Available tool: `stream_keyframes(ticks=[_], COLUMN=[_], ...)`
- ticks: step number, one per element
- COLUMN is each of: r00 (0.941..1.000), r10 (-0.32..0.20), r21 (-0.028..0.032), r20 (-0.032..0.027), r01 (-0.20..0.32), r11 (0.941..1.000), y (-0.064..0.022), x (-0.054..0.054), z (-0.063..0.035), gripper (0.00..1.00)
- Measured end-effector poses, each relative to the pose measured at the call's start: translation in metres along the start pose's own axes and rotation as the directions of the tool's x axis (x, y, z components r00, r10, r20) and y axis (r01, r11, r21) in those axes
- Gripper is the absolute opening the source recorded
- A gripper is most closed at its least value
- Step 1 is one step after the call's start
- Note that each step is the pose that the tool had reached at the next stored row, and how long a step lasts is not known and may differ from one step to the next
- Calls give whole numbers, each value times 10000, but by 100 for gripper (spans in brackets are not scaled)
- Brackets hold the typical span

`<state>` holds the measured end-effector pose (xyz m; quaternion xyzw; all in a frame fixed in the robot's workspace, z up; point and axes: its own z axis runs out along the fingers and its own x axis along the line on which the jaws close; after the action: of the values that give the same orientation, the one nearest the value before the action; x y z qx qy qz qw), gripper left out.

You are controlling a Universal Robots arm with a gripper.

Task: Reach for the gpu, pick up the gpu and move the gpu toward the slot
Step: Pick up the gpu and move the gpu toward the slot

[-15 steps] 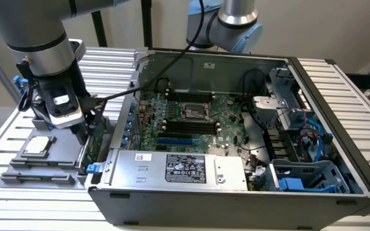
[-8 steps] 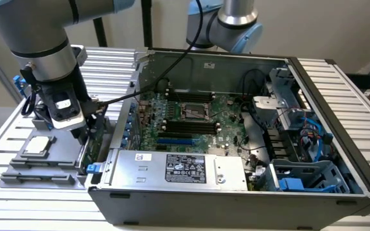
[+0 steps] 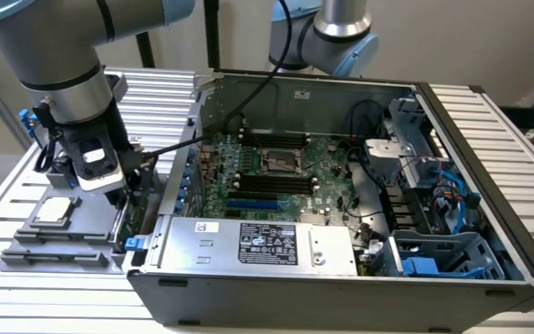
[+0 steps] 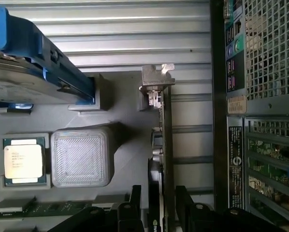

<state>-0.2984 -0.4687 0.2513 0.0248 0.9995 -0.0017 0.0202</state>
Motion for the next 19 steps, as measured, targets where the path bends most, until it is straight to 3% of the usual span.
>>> stream_keyframes(ticks=[7, 10, 13, 16, 19], r00=[10000, 10000, 10000, 9999, 9999], r10=[0, -2, -5, -11, -16], r21=[1, 33, 116, 239, 338], r20=[22, 52, 88, 123, 167], r01=[0, 1, 4, 8, 10], r11=[10000, 10000, 9999, 9997, 9994], y=[16, 32, 48, 64, 78], x=[15, 26, 29, 31, 32], z=[29, 42, 62, 78, 87], gripper=[42, 42, 42, 42, 33])
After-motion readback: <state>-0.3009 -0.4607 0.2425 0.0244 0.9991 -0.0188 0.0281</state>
